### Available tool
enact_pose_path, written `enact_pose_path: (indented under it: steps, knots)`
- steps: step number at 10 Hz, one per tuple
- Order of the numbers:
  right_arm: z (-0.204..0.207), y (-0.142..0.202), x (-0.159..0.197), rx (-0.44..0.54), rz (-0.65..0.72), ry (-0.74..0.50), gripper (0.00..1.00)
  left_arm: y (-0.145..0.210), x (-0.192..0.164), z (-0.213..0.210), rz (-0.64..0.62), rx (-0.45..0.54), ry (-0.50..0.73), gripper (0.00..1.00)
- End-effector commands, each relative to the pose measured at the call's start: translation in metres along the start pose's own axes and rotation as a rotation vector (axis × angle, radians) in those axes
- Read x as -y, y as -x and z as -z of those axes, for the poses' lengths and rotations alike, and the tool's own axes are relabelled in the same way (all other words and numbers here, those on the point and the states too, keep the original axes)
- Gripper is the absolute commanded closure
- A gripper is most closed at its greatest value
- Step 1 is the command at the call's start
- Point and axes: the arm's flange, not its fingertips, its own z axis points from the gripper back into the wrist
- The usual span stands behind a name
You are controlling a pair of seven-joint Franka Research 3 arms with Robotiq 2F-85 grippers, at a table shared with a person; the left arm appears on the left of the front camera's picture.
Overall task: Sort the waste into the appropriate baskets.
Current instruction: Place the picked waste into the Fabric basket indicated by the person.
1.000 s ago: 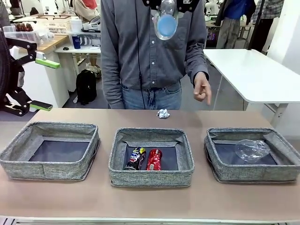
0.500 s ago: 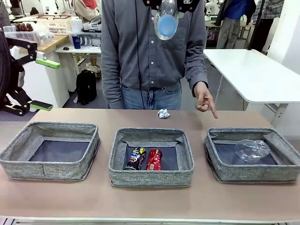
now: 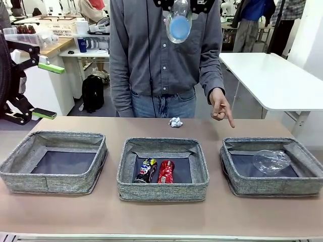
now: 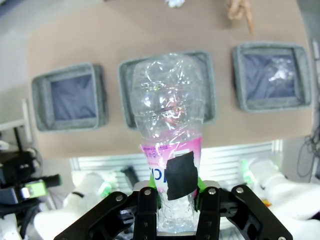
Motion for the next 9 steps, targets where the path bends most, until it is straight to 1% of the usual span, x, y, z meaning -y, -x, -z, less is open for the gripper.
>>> enact_pose_path:
  steps: [1, 2, 4, 5, 6, 7, 8, 9]
  knots:
    - [0.036, -0.018, 0.046, -0.134, -0.077, 0.021, 0.78, 0.002, -0.002, 0.003, 0.020, -0.005, 0.023, 0.00]
    - [0.052, -0.024, 0.074, -0.141, -0.109, 0.037, 0.78, 0.002, -0.002, 0.003, 0.020, -0.005, 0.023, 0.00]
    - [0.093, -0.031, 0.130, -0.165, -0.216, 0.100, 0.78, 0.002, -0.002, 0.003, 0.020, -0.005, 0.023, 0.00]
    - [0.121, -0.037, 0.165, -0.189, -0.171, 0.167, 0.78, 0.002, -0.002, 0.003, 0.020, -0.005, 0.023, 0.00]
    - [0.154, -0.041, 0.206, -0.209, -0.108, 0.143, 0.78, 0.002, -0.002, 0.003, 0.020, -0.005, 0.023, 0.00]
    - [0.186, -0.043, 0.237, -0.212, 0.016, 0.170, 0.78, 0.002, -0.002, 0.003, 0.020, -0.005, 0.023, 0.00]
    - [0.216, -0.042, 0.261, -0.202, 0.032, 0.137, 0.78, 0.002, -0.002, 0.003, 0.020, -0.005, 0.023, 0.00]
    - [0.244, -0.039, 0.278, -0.201, 0.091, 0.119, 0.78, 0.002, -0.002, 0.003, 0.020, -0.005, 0.023, 0.00]
